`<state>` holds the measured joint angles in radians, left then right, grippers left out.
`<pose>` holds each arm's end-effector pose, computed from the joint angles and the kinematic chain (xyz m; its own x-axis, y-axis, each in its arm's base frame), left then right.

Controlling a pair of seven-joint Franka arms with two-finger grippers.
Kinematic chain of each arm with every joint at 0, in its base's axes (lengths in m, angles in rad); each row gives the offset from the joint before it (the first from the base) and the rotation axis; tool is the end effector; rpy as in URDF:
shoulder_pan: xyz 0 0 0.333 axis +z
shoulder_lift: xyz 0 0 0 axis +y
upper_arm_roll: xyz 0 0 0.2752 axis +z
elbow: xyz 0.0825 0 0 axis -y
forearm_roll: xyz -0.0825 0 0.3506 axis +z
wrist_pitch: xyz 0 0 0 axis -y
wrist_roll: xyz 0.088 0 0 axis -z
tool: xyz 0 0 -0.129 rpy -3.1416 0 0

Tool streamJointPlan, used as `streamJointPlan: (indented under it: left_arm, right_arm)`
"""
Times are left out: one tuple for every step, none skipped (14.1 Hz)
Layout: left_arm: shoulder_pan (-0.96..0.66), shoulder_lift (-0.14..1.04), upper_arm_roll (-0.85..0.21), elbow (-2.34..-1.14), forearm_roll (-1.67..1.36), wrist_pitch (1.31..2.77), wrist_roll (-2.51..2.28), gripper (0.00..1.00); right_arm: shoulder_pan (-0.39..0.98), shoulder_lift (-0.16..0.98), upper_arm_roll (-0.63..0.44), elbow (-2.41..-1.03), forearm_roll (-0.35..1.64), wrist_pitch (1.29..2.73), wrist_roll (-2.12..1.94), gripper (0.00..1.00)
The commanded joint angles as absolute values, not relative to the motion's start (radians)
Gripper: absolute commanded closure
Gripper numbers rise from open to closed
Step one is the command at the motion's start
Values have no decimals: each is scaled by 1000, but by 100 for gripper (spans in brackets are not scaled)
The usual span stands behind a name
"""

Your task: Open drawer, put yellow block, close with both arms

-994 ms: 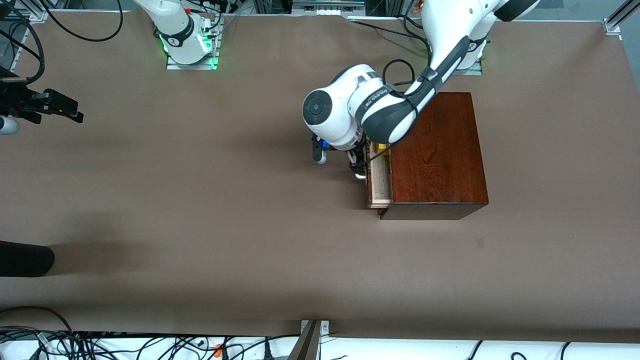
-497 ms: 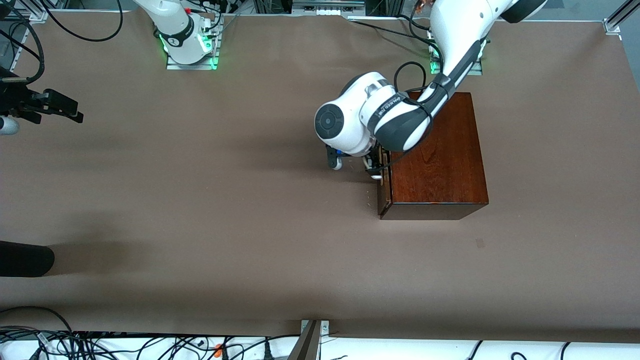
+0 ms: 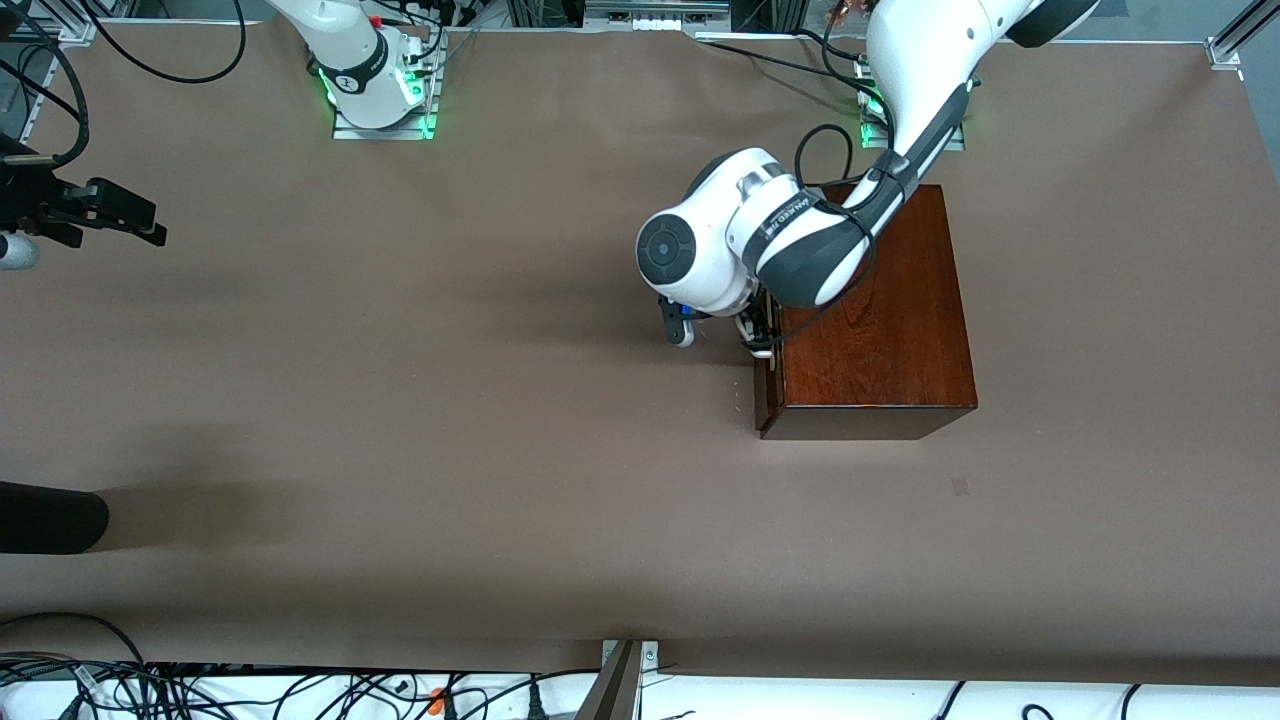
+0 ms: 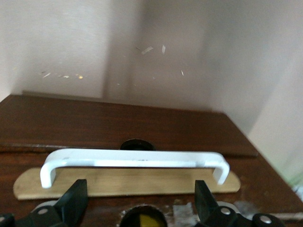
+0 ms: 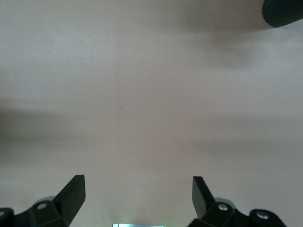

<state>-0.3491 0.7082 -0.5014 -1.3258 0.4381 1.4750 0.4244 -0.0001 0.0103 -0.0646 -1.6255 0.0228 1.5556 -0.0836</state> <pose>0.4775 -0.3783 0.2834 0.2026 -0.8688 -0.4518 -0.9544 -0.2784 0.1074 0.5170 -0.0304 0.5313 0.9968 0.0194 -0.0780 0.0172 -0.9994 -0.0287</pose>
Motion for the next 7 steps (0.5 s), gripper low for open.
streamJointPlan:
  left_arm:
    - [-429,684,-499,-1263,431,1463,145,0]
    - [-440,681,-500,-1235,392,1460,27,0]
    - [-443,680,-500,-1208,362,1460,-64,0]
    - [-445,670,-502,-1183,342,1459,-131,0]
    - [-443,652,-500,-1163,341,1456,-168,0]
    - [-436,622,-499,-1155,341,1454,-190,0]
    - [-430,589,-494,-1155,342,1453,-198,0]
  right_arm:
    - [-20,11,-51,-1618,38,1545,-77,0]
    - [-20,11,-49,-1618,38,1545,-75,0]
    - [-18,11,-49,-1618,38,1546,-77,0]
    - [-20,11,-49,-1618,38,1546,-75,0]
    - [-18,11,-49,-1618,38,1546,-75,0]
    - [-18,11,-49,-1618,38,1546,-75,0]
    - [-18,11,-51,-1618,40,1546,-75,0]
